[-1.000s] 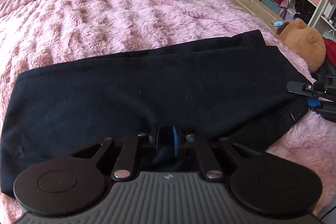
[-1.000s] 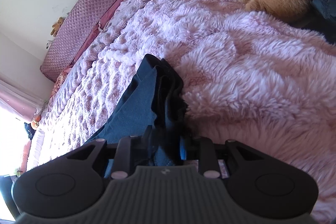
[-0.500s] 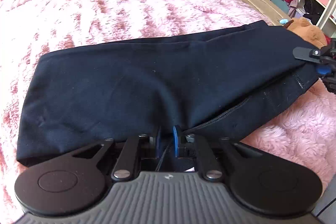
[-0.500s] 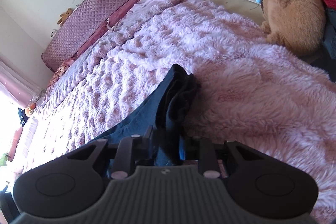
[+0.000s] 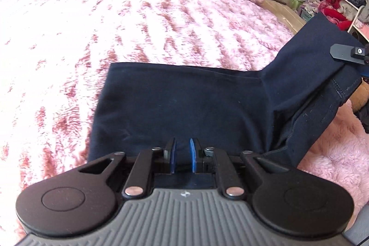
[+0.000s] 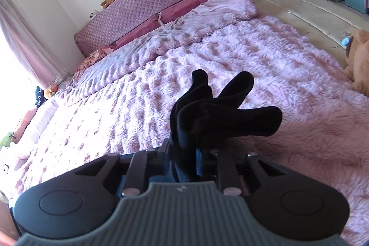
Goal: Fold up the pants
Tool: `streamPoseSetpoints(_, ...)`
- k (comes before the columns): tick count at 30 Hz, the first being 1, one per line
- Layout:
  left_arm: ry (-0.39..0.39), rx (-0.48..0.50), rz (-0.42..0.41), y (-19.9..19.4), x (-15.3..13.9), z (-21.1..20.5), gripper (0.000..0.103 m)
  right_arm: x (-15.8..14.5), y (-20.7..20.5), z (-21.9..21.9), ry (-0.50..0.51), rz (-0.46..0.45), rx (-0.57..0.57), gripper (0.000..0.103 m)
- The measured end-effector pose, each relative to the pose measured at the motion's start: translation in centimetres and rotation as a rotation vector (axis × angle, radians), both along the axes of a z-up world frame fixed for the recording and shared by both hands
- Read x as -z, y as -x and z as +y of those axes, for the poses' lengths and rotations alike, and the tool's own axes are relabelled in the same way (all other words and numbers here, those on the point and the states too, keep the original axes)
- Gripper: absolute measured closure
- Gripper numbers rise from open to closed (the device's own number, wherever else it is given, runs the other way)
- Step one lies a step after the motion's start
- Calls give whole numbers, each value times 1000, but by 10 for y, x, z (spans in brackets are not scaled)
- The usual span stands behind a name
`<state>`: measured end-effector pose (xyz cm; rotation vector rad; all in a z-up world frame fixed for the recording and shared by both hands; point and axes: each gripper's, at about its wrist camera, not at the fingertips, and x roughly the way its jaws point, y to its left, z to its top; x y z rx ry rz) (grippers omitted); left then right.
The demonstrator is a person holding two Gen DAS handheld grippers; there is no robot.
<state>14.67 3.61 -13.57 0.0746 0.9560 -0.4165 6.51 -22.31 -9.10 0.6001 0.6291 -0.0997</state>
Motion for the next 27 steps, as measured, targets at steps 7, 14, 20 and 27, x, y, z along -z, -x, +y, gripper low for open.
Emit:
streamPoseSetpoints(7,43,-89,-14,-28,-5,65,90,1,-45,69,15,26,-116,87)
streamPoseSetpoints(14,50,-142,9,-47,11,110,90,49,-95,146,36,119,-249,87)
streamPoseSetpoints(20,66,-169,27,-54,21,134,90,96,-117,192,137,217,-359,86)
streamPoseSetpoints(27,147,-169,41,-66,23,135,86,112,-118,204,115,210,-469,67)
